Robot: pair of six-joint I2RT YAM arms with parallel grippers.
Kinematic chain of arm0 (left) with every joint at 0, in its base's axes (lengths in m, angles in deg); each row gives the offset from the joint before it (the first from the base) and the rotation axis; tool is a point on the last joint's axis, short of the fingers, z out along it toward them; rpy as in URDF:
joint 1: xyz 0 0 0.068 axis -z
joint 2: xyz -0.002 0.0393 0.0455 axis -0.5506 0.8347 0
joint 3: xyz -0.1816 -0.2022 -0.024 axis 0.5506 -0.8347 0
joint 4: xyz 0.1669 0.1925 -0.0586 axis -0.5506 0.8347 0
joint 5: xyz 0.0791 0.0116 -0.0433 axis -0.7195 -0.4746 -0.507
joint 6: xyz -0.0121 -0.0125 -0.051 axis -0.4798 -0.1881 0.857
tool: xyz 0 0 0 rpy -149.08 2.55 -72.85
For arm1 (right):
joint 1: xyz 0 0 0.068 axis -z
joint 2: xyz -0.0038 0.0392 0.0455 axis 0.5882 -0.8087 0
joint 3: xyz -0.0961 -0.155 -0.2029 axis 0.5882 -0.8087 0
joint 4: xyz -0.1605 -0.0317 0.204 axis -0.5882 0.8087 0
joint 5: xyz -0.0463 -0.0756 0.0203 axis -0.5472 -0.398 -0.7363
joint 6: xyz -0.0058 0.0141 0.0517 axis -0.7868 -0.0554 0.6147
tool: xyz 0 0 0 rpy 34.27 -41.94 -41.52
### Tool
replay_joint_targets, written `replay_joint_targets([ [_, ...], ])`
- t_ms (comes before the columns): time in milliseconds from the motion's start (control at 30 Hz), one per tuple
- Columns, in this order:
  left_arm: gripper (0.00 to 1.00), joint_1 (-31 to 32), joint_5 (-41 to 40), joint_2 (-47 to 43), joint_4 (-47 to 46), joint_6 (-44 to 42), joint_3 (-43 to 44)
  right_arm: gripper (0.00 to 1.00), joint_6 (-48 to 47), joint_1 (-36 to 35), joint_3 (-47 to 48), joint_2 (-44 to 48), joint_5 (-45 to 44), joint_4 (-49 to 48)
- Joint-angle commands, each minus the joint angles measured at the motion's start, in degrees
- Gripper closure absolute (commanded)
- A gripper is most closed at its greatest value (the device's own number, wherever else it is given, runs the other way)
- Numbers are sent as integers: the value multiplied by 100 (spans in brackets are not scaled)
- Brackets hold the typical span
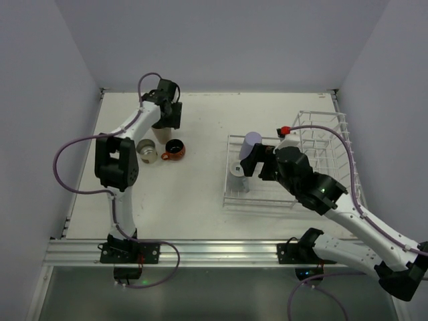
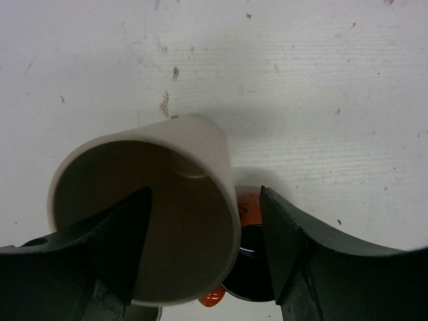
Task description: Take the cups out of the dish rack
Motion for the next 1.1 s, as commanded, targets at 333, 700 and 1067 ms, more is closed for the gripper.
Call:
replay_joint_targets([
  [333,22,-26,1760,-2513,-142,105,296,1,-350,-3,2046,-1355,-1370,1326],
  [700,18,167,5325,-5907,-5101,3341,-3976,1,248,-3,4632,-4239,-2268,3242],
  [1067,17,202,4490,-6401,-3212,2348,-3687,1,380,251,4694,-4767,-2171,3268],
])
